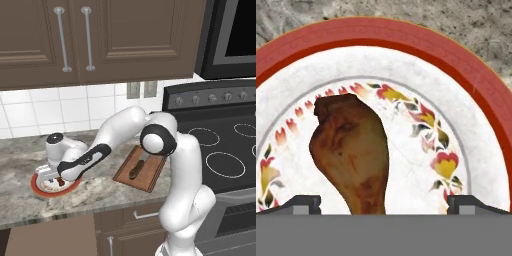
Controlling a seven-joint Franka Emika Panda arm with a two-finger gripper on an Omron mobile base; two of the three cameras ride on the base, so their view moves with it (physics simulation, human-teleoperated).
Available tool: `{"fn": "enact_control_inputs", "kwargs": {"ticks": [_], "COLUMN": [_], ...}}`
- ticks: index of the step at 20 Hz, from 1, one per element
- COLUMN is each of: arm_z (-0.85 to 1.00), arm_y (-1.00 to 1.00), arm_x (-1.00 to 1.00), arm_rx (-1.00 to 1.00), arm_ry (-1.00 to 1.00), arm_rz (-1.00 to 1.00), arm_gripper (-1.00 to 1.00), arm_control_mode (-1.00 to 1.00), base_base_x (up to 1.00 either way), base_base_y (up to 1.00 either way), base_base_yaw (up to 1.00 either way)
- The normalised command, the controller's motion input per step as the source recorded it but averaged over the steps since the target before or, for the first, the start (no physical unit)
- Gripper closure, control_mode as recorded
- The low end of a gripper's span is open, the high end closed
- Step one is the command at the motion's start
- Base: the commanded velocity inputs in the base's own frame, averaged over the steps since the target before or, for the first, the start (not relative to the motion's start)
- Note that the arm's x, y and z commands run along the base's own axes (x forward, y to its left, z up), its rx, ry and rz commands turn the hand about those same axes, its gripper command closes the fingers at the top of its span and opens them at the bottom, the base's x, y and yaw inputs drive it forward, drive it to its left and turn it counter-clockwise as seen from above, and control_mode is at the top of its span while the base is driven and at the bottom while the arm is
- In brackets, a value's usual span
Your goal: Pick up the knife from the drawer and place it on the cutting board. Then place the meat from the plate to the cutting board.
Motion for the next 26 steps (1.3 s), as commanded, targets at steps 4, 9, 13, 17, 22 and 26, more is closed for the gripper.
{"fn": "enact_control_inputs", "kwargs": {"ticks": [4,9,13,17,22,26], "arm_z": [-0.05,-0.02,-0.01,-0.03,-0.13,-0.23], "arm_y": [0.01,0.15,0.27,0.24,0.09,0.0], "arm_x": [0.17,0.13,0.08,0.03,0.0,0.0], "arm_rx": [0.0,0.0,0.0,0.0,0.0,0.0], "arm_ry": [0.02,0.0,0.0,0.0,0.0,0.0], "arm_rz": [0.0,0.0,0.0,0.0,0.0,0.0], "arm_gripper": [-1.0,-1.0,-1.0,-1.0,1.0,1.0], "arm_control_mode": [-1.0,-1.0,-1.0,-1.0,-1.0,-1.0], "base_base_x": [0.0,0.0,0.0,0.0,0.0,0.0], "base_base_y": [0.0,0.0,0.0,0.0,0.0,0.0], "base_base_yaw": [0.0,0.0,0.0,0.0,0.0,0.0]}}
